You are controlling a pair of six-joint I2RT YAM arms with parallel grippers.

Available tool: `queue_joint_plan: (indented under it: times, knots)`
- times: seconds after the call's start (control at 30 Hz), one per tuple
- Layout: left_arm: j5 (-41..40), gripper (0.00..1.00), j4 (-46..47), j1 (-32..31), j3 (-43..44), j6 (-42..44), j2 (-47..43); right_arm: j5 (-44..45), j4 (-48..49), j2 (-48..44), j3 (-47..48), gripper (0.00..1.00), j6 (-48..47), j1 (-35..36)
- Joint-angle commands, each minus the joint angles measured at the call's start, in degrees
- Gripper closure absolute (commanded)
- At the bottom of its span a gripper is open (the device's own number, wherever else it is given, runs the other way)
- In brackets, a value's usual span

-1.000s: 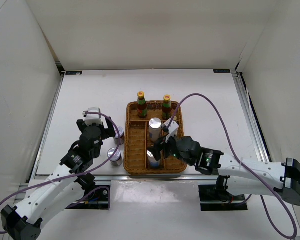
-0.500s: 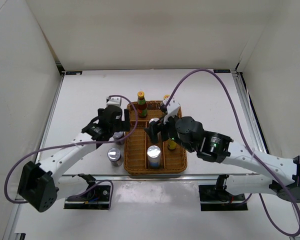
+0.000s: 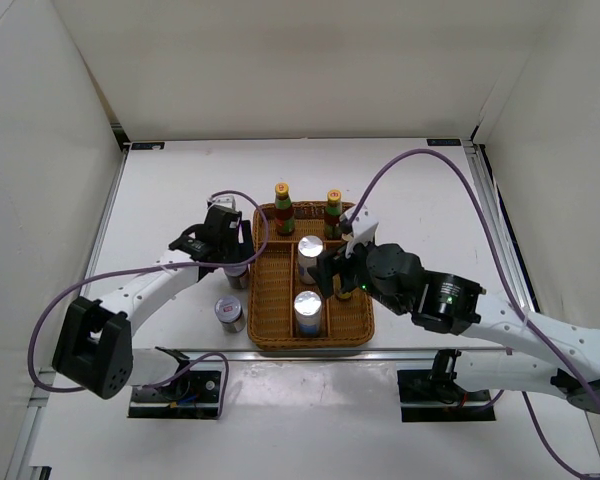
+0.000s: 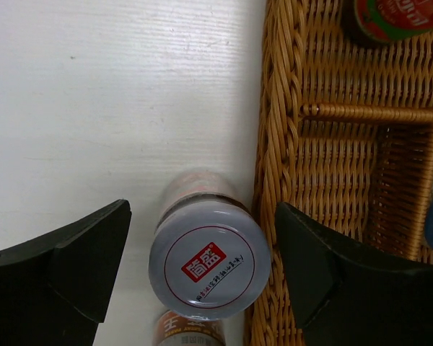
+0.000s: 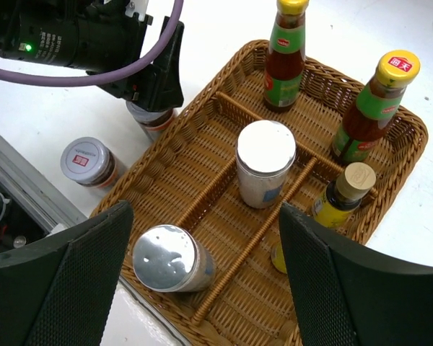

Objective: Organize the condiment bottles

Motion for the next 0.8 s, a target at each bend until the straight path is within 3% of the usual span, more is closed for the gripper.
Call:
queue_joint_plan:
  times: [0.0,0.1,0.17,0.27,0.37,0.57,0.77]
  knots:
    - [4.3,0.10,-0.3,0.7,1.8,-1.2,0.2,1.6,0.0,0.3,-0.1,0.15,0.9,0.1]
    - [4.9,0.13,-0.3,1.2,1.8,-0.7,0.2,1.6,-0.7,1.5,0.5,0.15,0.9,0.1]
    - [4.9,0.21,-1.7,1.2,2.3,-0.7,0.7,1.6,-0.7,2.2,1.1,0.15,0.9,0.1]
    - [4.2,0.44,-3.3,1.2,3.8,-0.2,0.2,1.6,-1.2,2.2,1.1,0.14,0.9,0.1]
    - [2.9,0.59,-4.9,1.2,7.0,0.4,-2.4,1.6,-1.2,2.2,1.1,0.14,1.4,0.1]
    - [2.3,0.73,-8.4,1.2,14.6,2.1,-3.5,2.1,-1.2,2.2,1.1,0.14,1.4,0.1]
    - [3.6,0.79,-10.5,-0.7,22.1,2.1,-4.0,2.7,-2.2,2.2,1.1,0.14,2.6,0.1]
